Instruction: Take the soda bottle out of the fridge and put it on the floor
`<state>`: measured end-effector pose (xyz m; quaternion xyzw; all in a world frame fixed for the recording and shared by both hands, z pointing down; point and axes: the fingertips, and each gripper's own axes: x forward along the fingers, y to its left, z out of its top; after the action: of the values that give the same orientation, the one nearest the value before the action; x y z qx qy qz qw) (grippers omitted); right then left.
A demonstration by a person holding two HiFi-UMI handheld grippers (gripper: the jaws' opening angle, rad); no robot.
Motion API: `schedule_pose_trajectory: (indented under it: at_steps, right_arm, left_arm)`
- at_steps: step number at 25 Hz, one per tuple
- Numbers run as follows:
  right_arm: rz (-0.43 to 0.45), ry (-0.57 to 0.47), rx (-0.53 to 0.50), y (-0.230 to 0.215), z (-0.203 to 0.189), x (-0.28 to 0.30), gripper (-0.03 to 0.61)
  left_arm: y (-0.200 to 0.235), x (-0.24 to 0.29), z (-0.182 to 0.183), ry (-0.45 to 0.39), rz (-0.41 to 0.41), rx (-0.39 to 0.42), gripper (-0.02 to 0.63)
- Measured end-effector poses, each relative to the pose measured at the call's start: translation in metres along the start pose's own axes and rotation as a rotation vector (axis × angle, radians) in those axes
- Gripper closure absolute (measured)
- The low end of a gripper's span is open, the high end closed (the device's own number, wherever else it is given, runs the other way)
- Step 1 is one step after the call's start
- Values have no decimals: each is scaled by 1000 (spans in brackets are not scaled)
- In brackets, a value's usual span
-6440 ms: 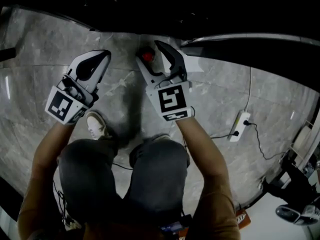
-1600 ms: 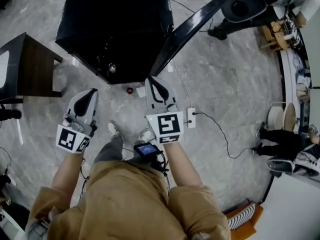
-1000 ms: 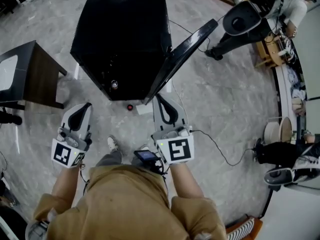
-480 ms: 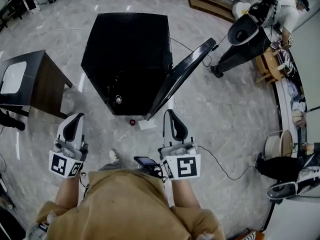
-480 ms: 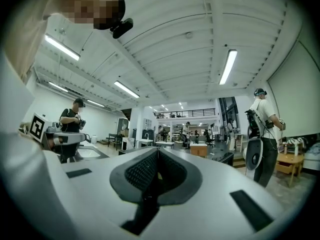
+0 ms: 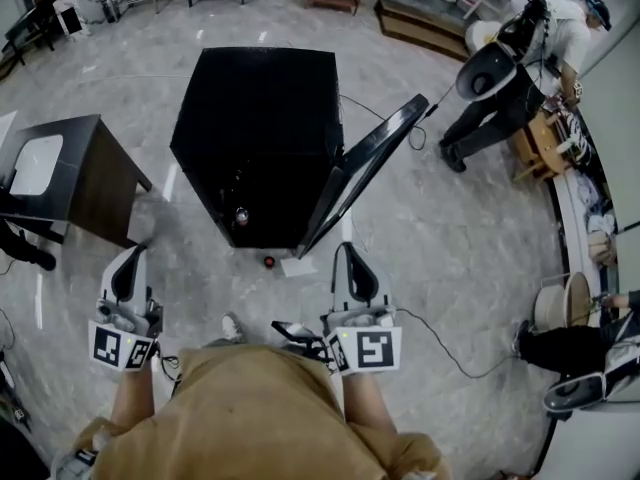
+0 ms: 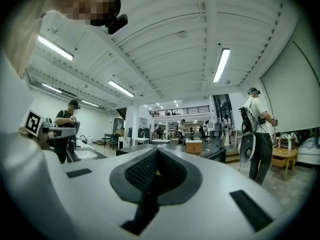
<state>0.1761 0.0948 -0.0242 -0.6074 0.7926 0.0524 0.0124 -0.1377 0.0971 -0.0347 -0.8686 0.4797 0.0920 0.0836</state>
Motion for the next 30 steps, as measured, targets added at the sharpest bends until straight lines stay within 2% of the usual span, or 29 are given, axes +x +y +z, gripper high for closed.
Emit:
schedule_pose_trajectory:
  at_steps: [15, 20, 30]
  right_arm:
    - [-2, 35, -22, -11, 14, -12, 577]
    - [-21, 18, -30, -16, 27, -17, 578]
    - [-19, 10, -22, -9, 30, -19, 577]
  left_arm:
    - [-7, 2, 1, 16, -4, -16, 612]
    - [-12, 3, 7, 18, -24, -7, 612]
    - [-7, -9, 15, 27, -13, 3, 612]
